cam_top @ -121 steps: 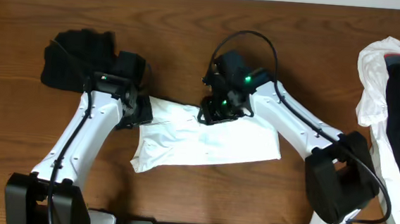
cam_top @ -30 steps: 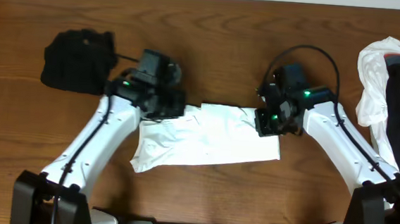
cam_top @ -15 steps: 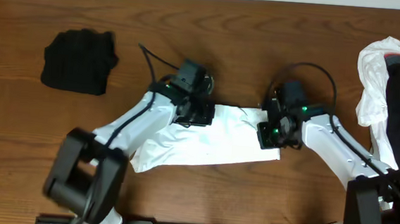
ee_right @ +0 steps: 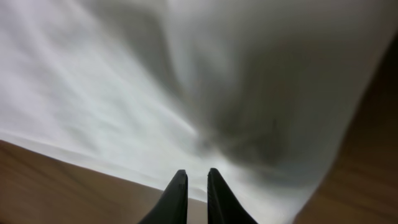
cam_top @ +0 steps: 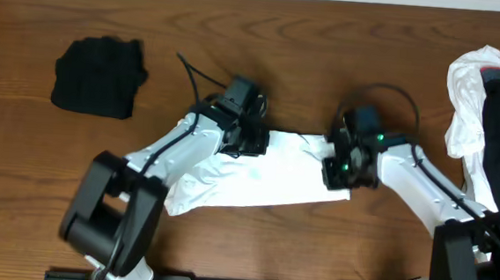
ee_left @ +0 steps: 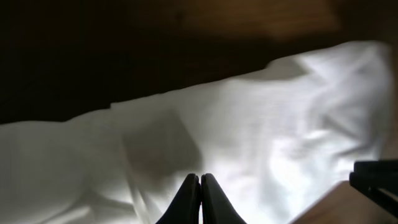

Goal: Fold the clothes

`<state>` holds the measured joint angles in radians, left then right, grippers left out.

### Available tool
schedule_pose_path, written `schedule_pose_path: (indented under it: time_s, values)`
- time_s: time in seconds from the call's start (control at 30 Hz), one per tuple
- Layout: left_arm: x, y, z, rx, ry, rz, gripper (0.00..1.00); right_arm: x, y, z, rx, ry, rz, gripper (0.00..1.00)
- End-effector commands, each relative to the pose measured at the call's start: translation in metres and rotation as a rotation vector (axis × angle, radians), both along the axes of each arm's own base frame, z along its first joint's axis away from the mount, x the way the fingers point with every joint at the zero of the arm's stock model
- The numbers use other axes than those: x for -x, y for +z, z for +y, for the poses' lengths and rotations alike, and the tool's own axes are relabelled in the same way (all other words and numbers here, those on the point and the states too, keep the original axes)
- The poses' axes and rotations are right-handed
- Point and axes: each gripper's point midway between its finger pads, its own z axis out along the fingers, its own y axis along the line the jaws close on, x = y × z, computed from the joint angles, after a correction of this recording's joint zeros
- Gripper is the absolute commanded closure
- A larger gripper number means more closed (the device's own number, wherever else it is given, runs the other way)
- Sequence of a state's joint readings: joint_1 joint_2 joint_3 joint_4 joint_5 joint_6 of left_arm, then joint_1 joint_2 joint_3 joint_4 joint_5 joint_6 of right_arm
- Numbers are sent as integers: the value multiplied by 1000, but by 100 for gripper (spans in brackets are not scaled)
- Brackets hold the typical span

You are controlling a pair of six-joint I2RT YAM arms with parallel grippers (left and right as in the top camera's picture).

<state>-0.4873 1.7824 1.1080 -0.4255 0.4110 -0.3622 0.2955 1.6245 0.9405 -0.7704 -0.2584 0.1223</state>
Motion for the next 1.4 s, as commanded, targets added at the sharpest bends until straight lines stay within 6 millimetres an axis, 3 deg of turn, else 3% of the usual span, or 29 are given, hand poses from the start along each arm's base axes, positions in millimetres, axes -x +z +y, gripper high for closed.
schedule_pose_path:
  time_s: [0.0, 0.03, 0.1, 0.17, 0.27, 0.5, 0.77, 1.1, 1.37]
  values:
    - [-18, 58, -7, 63, 4, -150, 94, -32, 42, 5, -34, -12, -112, 85]
    - [-18, 67, -7, 74, 4, -172, 94, -37, 49, 0, -17, -26, -125, 81]
    - [-15, 80, -6, 85, 5, -195, 94, -41, 58, -10, -3, -72, -124, 57]
    - [-11, 84, -3, 80, 6, -189, 94, -43, 59, -22, -1, -129, -105, 51]
    - [-4, 73, 2, 52, 8, -149, 94, -41, 53, -42, 11, -187, -78, 48]
    - [5, 34, 13, -31, 21, -70, 94, -30, 30, -66, -26, -210, -41, 51]
    - [10, 3, 16, -74, 17, 10, 94, -23, 2, -39, -214, -161, -72, 54]
    - [12, -4, 17, -86, 17, 28, 93, -16, -24, -38, -241, -225, -100, 56]
    - [9, -6, 24, -126, 32, 15, 93, -21, -31, -38, -258, -262, -143, 62]
